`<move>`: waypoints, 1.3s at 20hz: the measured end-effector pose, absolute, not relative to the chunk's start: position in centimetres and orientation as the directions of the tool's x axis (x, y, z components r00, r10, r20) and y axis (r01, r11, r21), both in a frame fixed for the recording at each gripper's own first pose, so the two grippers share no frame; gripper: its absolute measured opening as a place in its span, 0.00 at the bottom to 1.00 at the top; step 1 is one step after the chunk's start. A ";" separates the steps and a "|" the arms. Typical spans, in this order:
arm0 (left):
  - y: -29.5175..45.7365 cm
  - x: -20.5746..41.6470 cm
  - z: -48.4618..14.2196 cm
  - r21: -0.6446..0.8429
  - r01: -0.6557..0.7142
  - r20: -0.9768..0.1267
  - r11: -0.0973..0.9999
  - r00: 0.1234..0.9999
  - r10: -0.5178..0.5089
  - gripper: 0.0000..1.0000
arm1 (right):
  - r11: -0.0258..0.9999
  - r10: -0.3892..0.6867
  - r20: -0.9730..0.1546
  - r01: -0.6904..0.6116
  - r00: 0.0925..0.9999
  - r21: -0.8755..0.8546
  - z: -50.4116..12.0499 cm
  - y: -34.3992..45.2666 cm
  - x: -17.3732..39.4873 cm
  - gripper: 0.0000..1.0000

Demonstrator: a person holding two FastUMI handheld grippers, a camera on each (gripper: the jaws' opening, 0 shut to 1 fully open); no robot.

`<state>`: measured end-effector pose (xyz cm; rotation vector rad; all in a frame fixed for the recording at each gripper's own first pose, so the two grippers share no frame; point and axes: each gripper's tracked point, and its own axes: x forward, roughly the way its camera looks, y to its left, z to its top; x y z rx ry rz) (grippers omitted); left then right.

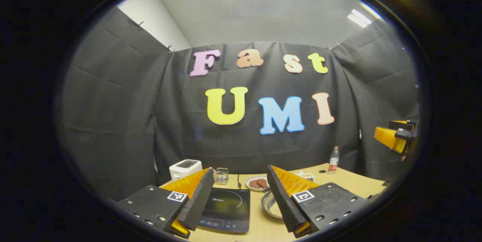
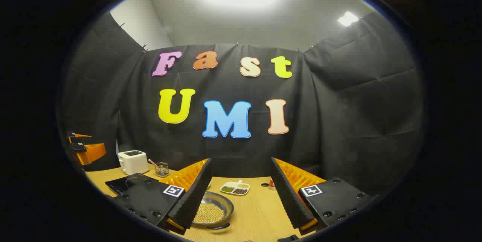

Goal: First push the handle of the pot to place it horizontally, then grasp the pot with both hands and set it on the induction cooktop.

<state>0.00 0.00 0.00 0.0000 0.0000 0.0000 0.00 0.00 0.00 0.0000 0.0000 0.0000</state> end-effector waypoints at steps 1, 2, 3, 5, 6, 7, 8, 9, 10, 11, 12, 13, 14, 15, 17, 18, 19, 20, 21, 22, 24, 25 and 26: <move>0.0 0.0 0.0 0.000 0.000 -0.001 1.000 1.000 0.000 0.86 | 1.000 0.000 -0.003 0.000 1.000 0.003 0.0 0.1 0.1 0.96; 0.0 0.0 0.1 0.002 -0.001 -0.001 1.000 1.000 0.001 0.86 | 1.000 -0.001 -0.005 0.001 1.000 0.009 0.0 0.1 0.1 0.96; 0.1 0.0 0.0 0.006 -0.004 0.000 1.000 1.000 0.004 0.86 | 1.000 -0.006 -0.009 0.006 1.000 0.013 -0.1 0.0 0.2 0.96; 0.2 0.0 0.1 0.007 -0.006 0.001 1.000 1.000 0.006 0.84 | 1.000 -0.022 -0.011 0.022 1.000 0.020 0.0 -0.4 0.2 0.96; 0.1 0.0 0.2 0.005 -0.005 0.003 1.000 1.000 0.005 0.86 | 0.999 -0.027 -0.011 0.027 1.000 0.021 0.1 -0.5 0.1 0.97; 0.1 0.0 0.1 0.006 -0.006 0.004 1.000 1.000 0.006 0.84 | 0.999 -0.032 -0.007 0.032 0.999 0.020 0.1 -0.6 0.0 0.96; 0.2 0.0 0.1 0.007 -0.006 0.005 1.000 1.000 0.006 0.84 | 0.999 -0.034 -0.006 0.034 0.999 0.016 0.2 -0.6 0.0 0.94; 0.3 0.1 0.0 0.006 -0.007 0.004 1.000 1.000 0.007 0.86 | 0.999 -0.036 -0.005 0.036 0.999 0.012 0.2 -0.6 0.1 0.96; 0.4 0.1 -0.1 0.004 -0.009 0.002 1.000 1.000 0.009 0.84 | 0.999 -0.035 -0.007 0.036 0.999 0.010 0.3 -0.5 0.1 0.99; 0.5 0.1 -0.1 0.001 -0.011 0.001 1.000 1.000 0.011 0.84 | 0.999 -0.034 -0.010 0.034 0.999 0.010 0.2 -0.5 0.1 0.96; 0.6 0.1 -0.1 -0.001 -0.012 -0.001 1.000 1.000 0.012 0.84 | 0.999 -0.033 -0.015 0.033 0.999 0.010 0.1 -0.4 0.2 0.96; 0.6 0.2 -0.3 -0.003 -0.013 -0.002 1.000 1.000 0.013 0.84 | 0.999 -0.031 -0.017 0.032 0.999 0.011 0.1 -0.3 0.2 0.96; 0.7 0.2 -0.3 -0.001 -0.013 -0.004 1.000 1.000 0.013 0.84 | 0.999 -0.030 -0.019 0.030 0.999 0.012 0.2 -0.2 0.2 0.96; 0.7 0.2 -0.2 0.001 -0.013 -0.002 1.000 1.000 0.013 0.84 | 1.000 -0.028 -0.019 0.028 0.999 0.014 0.2 -0.1 0.2 0.96; 0.8 0.2 0.0 0.006 -0.012 0.002 1.000 1.000 0.012 0.84 | 1.000 -0.025 -0.018 0.025 1.000 0.018 0.2 0.1 0.3 0.96; 0.8 0.1 0.0 0.007 -0.012 0.003 1.000 1.000 0.012 0.84 | 0.999 -0.025 -0.016 0.026 1.000 0.019 0.3 0.2 0.4 0.96; 0.8 0.2 0.0 0.008 -0.013 0.004 1.000 1.000 0.013 0.86 | 1.000 -0.024 -0.016 0.025 1.000 0.019 0.2 0.2 0.3 0.96; 0.9 0.2 0.2 0.008 -0.014 0.006 1.000 1.000 0.014 0.84 | 1.000 -0.022 -0.016 0.022 1.000 0.020 0.2 0.4 0.4 0.99; 1.0 0.1 0.1 0.009 -0.015 0.006 1.000 1.000 0.015 0.84 | 1.000 -0.019 -0.017 0.020 1.000 0.021 0.3 0.6 0.4 0.96; 1.0 0.1 0.2 0.009 -0.016 0.006 1.000 1.000 0.016 0.84 | 1.000 -0.016 -0.018 0.016 1.000 0.021 0.3 0.6 0.4 0.96; 1.0 -0.1 0.2 0.012 -0.016 0.006 1.000 1.000 0.016 0.84 | 1.000 -0.009 -0.022 0.010 1.000 0.024 0.1 0.9 0.4 0.96; 1.0 -0.1 0.2 0.012 -0.016 0.007 1.000 1.000 0.016 0.84 | 1.000 -0.005 -0.026 0.006 1.000 0.026 0.0 1.0 0.3 0.96; 1.0 -0.1 0.3 0.012 -0.016 0.007 1.000 1.000 0.016 0.84 | 1.000 0.001 -0.030 0.000 1.000 0.027 -0.1 1.2 0.4 0.96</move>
